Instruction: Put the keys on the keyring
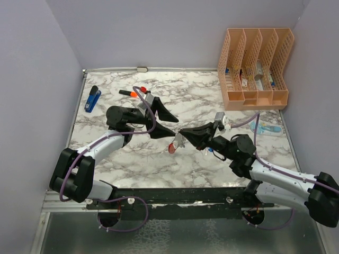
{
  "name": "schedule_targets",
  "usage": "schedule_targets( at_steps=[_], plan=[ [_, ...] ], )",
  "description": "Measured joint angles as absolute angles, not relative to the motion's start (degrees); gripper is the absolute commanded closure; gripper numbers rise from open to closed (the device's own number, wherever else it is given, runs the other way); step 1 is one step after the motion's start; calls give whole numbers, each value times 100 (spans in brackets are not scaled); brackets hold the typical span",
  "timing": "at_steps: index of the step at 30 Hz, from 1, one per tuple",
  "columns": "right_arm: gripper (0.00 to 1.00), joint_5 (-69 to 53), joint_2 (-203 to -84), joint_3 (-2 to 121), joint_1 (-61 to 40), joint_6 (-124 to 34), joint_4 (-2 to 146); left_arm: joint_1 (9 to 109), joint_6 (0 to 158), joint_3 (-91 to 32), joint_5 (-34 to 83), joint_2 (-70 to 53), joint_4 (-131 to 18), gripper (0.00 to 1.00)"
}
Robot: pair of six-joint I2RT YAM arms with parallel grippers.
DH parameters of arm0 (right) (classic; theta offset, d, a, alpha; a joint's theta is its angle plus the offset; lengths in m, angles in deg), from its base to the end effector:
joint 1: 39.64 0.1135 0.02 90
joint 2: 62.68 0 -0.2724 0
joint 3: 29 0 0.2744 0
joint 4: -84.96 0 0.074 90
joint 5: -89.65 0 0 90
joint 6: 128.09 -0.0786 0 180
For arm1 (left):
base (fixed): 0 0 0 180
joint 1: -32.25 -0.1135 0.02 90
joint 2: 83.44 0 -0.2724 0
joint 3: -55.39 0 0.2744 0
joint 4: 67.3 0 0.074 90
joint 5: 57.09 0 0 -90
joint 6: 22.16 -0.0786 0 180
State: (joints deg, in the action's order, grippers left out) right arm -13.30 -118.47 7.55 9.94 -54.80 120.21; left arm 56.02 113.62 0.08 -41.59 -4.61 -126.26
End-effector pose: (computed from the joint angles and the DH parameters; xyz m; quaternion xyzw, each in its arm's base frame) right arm 0.1621 0.2175 0.2899 -0.2556 0.5480 0.4907 0.6274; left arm 0.2406 -0.1887 0.3263 0.4584 0.4608 -0.6314 0.4229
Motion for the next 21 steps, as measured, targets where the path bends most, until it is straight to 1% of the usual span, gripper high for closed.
schedule_targets(
  at_steps=[4, 13, 17, 19, 21],
  plan=[
    [99, -1326, -11849, 871, 1062, -5423, 11846, 5617, 11495, 6, -4168, -461, -12690, 31],
    [99, -1263, -11899, 1098, 1217, -5281, 11660, 5783, 11369, 8, -4168, -461, -12434, 32],
    [99, -1208, -11917, 1175, 1230, -5257, 11566, 5790, 11316, 6, -4168, -461, -12288, 41],
    [99, -1177, -11917, 1177, 1245, -5235, 11558, 5788, 11294, 8, -4168, -461, -12257, 48],
    [99, -1162, -11917, 1177, 1250, -5227, 11538, 5790, 11261, 8, -4170, -461, -12224, 57]
  ],
)
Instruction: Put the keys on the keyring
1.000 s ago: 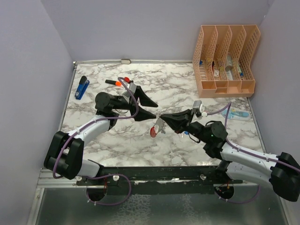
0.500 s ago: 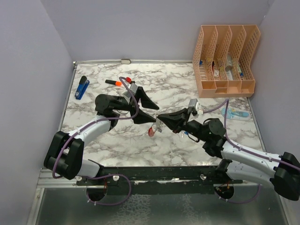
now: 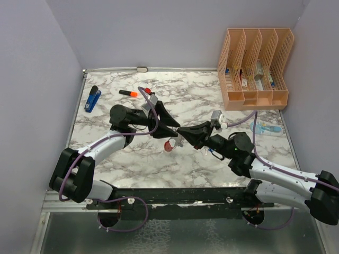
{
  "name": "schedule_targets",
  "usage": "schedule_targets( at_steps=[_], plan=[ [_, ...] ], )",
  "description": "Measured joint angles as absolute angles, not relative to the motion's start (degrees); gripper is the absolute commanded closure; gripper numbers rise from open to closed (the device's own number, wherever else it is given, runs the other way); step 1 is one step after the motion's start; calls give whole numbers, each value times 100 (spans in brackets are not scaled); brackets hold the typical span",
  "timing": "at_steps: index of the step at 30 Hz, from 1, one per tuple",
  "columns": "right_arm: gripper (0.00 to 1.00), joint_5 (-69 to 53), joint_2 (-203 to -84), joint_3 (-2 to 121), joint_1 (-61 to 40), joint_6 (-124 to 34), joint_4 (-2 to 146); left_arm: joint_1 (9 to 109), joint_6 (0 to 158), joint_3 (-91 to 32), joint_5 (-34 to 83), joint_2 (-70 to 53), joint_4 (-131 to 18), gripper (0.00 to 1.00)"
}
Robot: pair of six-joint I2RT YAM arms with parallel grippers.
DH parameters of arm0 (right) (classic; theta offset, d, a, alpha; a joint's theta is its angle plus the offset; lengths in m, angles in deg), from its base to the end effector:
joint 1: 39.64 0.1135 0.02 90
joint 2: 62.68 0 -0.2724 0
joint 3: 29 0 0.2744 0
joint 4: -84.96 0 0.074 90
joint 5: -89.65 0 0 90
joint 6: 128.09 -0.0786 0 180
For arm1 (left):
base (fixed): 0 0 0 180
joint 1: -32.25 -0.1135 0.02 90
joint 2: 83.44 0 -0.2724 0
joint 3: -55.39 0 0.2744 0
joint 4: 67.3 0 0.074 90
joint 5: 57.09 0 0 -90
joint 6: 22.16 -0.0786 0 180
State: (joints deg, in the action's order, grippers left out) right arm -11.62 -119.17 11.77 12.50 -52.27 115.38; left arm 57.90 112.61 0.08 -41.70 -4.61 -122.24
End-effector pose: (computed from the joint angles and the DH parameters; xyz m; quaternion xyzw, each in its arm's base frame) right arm 0.1596 0.2304 0.3046 -0.2712 0.5496 0.4812 0.6268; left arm 0.2374 -0.1981 0.3207 0.4566 0.4715 -0.6422 0.3959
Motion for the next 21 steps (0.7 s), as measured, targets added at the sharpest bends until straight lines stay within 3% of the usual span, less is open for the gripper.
schedule_targets(
  at_steps=[10, 15, 17, 19, 21],
  plan=[
    [99, -1027, -11784, 1177, 1250, -5172, 11212, 5790, 11067, 4, -4249, -461, -11923, 70],
    [99, -1005, -11757, 1177, 1248, -5172, 11164, 5801, 11052, 4, -4273, -461, -11910, 88],
    [99, -992, -11757, 1186, 1245, -5168, 11142, 5799, 11036, 4, -4293, -461, -11881, 85],
    [99, -992, -11757, 1188, 1243, -5172, 11134, 5801, 11032, 4, -4301, -461, -11844, 73],
    [99, -994, -11779, 1195, 1243, -5185, 11136, 5801, 11004, 2, -4304, -461, -11835, 71]
  ],
)
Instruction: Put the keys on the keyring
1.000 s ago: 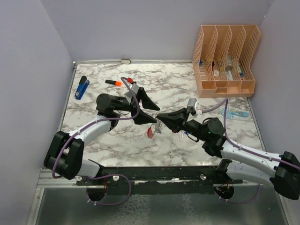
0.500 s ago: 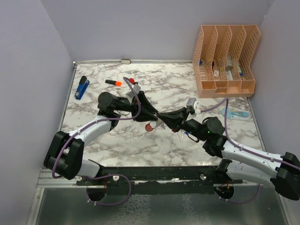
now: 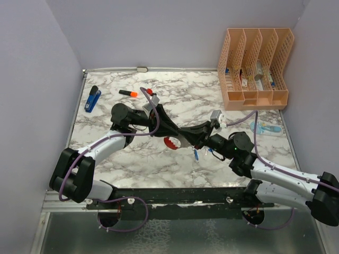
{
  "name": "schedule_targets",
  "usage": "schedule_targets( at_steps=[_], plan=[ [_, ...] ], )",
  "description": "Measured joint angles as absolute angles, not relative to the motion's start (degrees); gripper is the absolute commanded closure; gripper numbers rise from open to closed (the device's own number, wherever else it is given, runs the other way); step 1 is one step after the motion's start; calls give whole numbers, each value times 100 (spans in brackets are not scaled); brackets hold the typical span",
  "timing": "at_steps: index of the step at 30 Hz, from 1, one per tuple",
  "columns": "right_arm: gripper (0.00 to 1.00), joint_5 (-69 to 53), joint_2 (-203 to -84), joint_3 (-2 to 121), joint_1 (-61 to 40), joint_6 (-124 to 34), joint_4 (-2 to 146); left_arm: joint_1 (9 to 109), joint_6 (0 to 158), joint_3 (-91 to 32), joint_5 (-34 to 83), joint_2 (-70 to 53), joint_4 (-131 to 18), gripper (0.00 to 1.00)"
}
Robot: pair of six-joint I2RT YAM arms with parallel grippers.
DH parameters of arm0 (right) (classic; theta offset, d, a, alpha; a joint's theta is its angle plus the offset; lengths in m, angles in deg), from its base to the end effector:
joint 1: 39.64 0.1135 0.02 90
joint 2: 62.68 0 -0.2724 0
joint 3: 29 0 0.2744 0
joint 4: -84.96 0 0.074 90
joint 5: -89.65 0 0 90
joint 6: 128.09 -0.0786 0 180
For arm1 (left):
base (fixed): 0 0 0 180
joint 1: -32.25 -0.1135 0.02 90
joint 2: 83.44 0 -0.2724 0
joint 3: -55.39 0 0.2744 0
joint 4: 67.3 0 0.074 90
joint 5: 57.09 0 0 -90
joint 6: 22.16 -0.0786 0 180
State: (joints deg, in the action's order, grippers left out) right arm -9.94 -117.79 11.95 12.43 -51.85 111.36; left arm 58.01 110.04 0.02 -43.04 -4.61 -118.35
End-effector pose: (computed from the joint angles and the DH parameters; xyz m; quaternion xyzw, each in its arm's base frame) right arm 0.1607 0.2276 0.3019 -0.2667 0.5695 0.4656 0.6227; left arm 0.2384 -0.1997 0.3146 0.4625 0.4795 -0.6412 0.3809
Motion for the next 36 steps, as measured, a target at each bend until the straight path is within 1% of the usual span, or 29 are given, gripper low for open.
schedule_targets(
  at_steps=[6, 10, 13, 14, 16, 17, 29, 30, 32, 33, 36],
  plan=[
    [99, -1007, -11880, 1262, 1294, -5262, 11144, 5831, 10949, 2, -4301, -461, -11792, 73],
    [99, -998, -11895, 1264, 1322, -5262, 11147, 5838, 10945, 2, -4341, -461, -11754, 81],
    [99, -992, -11895, 1264, 1329, -5257, 11142, 5836, 10938, 2, -4369, -461, -11750, 83],
    [99, -989, -11891, 1264, 1331, -5257, 11140, 5836, 10936, 2, -4374, -461, -11750, 86],
    [99, -985, -11878, 1264, 1335, -5255, 11131, 5836, 10931, 2, -4376, -461, -11752, 97],
    [99, -978, -11864, 1264, 1339, -5255, 11118, 5838, 10931, 2, -4376, -461, -11752, 100],
    [99, -941, -11749, 1264, 1368, -5248, 10961, 5853, 10927, 2, -4382, -463, -11757, 100],
    [99, -941, -11744, 1264, 1368, -5253, 10959, 5853, 10927, 2, -4382, -463, -11757, 99],
    [99, -937, -11738, 1264, 1368, -5275, 10956, 5858, 10929, 2, -4385, -463, -11767, 88],
    [99, -928, -11731, 1264, 1372, -5290, 10954, 5858, 10936, 2, -4387, -463, -11796, 85],
    [99, -913, -11705, 1264, 1396, -5323, 10956, 5864, 11017, 2, -4413, -463, -11955, 80]
  ],
)
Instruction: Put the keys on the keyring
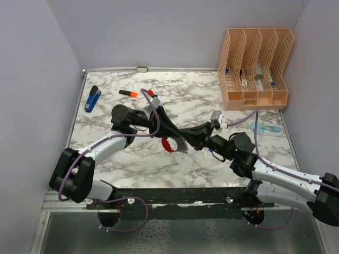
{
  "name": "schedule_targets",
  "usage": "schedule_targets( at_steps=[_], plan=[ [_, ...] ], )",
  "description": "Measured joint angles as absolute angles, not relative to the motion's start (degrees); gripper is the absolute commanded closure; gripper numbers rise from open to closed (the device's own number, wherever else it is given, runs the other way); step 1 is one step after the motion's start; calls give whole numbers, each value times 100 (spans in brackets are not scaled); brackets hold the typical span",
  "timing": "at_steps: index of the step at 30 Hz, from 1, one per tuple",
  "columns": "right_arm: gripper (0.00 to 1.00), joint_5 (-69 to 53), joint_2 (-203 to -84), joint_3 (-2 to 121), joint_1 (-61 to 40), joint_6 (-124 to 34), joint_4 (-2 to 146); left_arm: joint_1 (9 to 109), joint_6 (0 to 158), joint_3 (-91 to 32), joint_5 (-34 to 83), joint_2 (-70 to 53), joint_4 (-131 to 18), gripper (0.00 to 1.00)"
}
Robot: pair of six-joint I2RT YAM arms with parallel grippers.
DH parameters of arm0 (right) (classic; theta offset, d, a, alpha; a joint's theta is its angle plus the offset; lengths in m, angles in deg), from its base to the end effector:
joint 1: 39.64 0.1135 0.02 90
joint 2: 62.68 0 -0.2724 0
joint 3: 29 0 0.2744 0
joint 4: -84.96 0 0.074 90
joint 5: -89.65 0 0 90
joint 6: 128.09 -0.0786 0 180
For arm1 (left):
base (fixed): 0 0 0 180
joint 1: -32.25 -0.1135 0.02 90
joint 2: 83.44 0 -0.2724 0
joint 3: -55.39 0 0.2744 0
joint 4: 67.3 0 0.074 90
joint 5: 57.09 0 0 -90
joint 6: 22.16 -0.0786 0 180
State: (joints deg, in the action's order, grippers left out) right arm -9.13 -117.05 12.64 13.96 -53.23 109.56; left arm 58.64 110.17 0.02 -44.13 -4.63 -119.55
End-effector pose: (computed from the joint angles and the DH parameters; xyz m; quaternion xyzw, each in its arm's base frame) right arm 0.1550 0.2304 0.3056 -0.2631 0.5737 0.4769 0.6118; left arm 0.2340 -0.2016 0.3157 0.4757 0.4687 -0.6418 0.3771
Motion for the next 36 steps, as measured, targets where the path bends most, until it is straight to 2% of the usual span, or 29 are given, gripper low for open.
schedule_targets(
  at_steps=[9, 11, 13, 15, 17, 20, 21, 30, 36],
  plan=[
    [99, -913, -11622, 1264, 1420, -5401, 10952, 5895, 11170, 2, -4426, -463, -12255, 75],
    [99, -913, -11622, 1264, 1427, -5432, 10948, 5895, 11181, 2, -4428, -463, -12266, 68],
    [99, -913, -11613, 1264, 1427, -5441, 10946, 5895, 11185, 2, -4435, -463, -12279, 54],
    [99, -913, -11587, 1269, 1429, -5458, 10946, 5895, 11189, 2, -4454, -463, -12279, 49],
    [99, -913, -11558, 1282, 1431, -5474, 10954, 5886, 11198, 2, -4470, -463, -12277, 51],
    [99, -915, -11550, 1282, 1431, -5476, 10963, 5886, 11207, 2, -4481, -463, -12275, 65],
    [99, -913, -11550, 1282, 1431, -5476, 10961, 5886, 11202, 2, -4492, -463, -12275, 66],
    [99, -924, -11659, 1358, 1431, -5474, 10972, 5886, 11167, 2, -4505, -463, -12183, 71],
    [99, -939, -11698, 1358, 1431, -5465, 10976, 5886, 11113, 2, -4507, -463, -12058, 65]
  ],
)
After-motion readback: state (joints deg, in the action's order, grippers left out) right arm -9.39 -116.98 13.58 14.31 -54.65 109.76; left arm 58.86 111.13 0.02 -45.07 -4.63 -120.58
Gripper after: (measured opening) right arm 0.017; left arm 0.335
